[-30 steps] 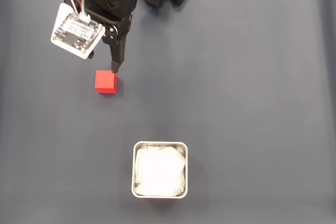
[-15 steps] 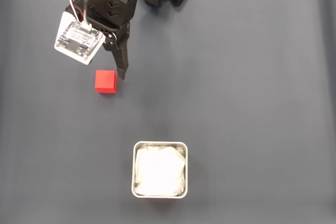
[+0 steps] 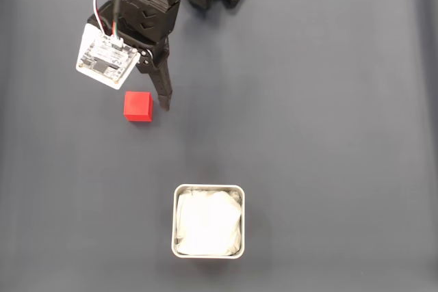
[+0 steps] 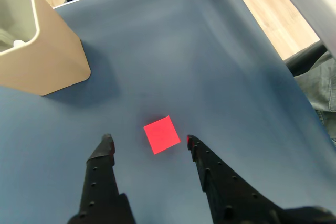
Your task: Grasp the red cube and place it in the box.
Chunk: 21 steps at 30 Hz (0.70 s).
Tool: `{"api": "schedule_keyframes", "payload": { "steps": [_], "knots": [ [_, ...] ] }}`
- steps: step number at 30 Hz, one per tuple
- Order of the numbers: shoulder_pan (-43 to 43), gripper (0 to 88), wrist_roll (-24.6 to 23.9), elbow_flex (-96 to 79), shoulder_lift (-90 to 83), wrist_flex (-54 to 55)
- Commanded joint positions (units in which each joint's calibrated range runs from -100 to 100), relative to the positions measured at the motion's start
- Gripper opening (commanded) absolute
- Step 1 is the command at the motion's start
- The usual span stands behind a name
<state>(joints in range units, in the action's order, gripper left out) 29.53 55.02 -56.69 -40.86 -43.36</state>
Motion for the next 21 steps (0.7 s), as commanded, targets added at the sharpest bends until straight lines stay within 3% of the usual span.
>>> {"api": "schedule_keyframes", "payload": {
  "steps": [1,21],
  "knots": [
    [0.7,33.8,0.5,-0.2,0.3,2.0],
    [1.2,35.7,1.5,-6.9,2.1,9.5]
  ]
}}
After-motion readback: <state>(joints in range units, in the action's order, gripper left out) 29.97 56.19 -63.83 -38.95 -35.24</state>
